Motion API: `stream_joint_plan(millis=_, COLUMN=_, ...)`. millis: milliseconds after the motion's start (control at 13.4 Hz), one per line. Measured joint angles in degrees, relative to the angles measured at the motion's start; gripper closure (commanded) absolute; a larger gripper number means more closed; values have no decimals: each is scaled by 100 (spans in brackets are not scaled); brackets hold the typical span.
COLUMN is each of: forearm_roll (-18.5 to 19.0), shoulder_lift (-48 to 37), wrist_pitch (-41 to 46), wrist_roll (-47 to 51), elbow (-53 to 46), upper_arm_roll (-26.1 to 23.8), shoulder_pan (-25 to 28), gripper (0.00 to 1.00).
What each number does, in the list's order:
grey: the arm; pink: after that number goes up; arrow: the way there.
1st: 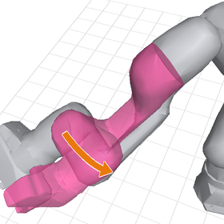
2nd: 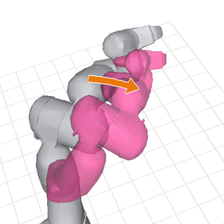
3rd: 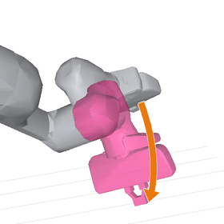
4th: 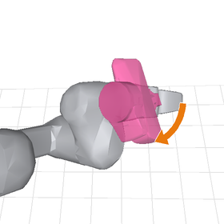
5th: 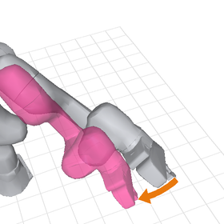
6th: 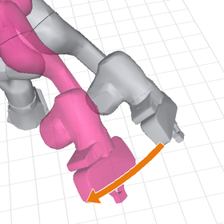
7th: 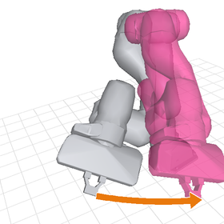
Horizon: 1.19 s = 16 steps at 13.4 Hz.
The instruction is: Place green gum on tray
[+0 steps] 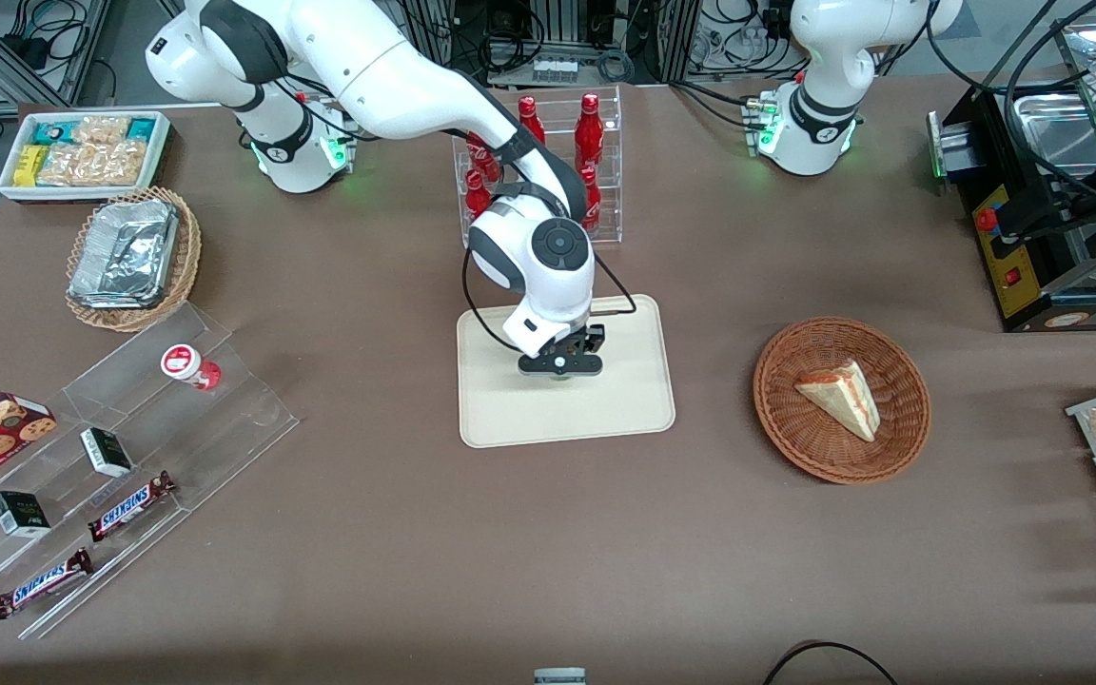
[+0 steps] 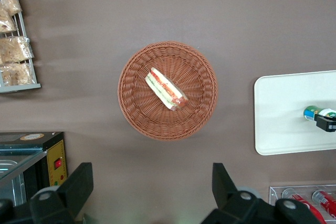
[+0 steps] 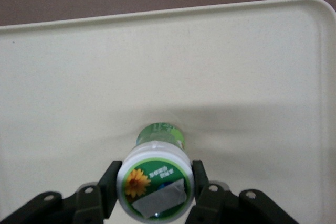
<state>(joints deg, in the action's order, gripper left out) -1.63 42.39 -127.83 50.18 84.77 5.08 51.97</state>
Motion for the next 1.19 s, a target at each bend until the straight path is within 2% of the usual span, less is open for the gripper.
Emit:
stream_joint_plan(millis=149, forearm_roll=-53, shoulder_lift=17, wrist_pitch=-11, wrist_roll=4, elbow=0, upper_arm_roll=3, shoulder_pan=0, gripper=72)
stream_joint_plan(millis=224, forearm_roll=-80, shoulder_lift=19, wrist_pitch=-21, wrist_roll=4, elbow=0, upper_arm_roll=8, shoulder_pan=0, gripper=46)
stream_joint_plan(millis=298, forearm_roll=-101, shoulder_lift=20, wrist_pitch=-42, wrist_roll=4, elbow=0, upper_arm_roll=10, shoulder_pan=0, gripper=14)
stream_joint_plan(millis=373, forearm_roll=-113, shoulder_lift=23, wrist_pitch=-61, wrist_roll=4, elbow=0, upper_arm_roll=10, shoulder_pan=0, gripper=1)
stream_joint_plan(millis=745, forearm_roll=-123, shoulder_lift=2, wrist_pitch=-113, wrist_roll=5, elbow=-109, upper_arm_roll=46, shoulder_pan=-28, gripper=1)
stream_joint_plan(millis=969, forearm_roll=-124, shoulder_lift=-347, wrist_pitch=-17, wrist_roll=5, elbow=-136, upper_arm_roll=109, shoulder_pan=-182, gripper=0)
stream_joint_plan(millis=1193, forearm_roll=-124, shoulder_lift=-1072, wrist_pitch=908, wrist_roll=-137, elbow=-131, upper_arm_roll=127, shoulder_pan=-604, gripper=0)
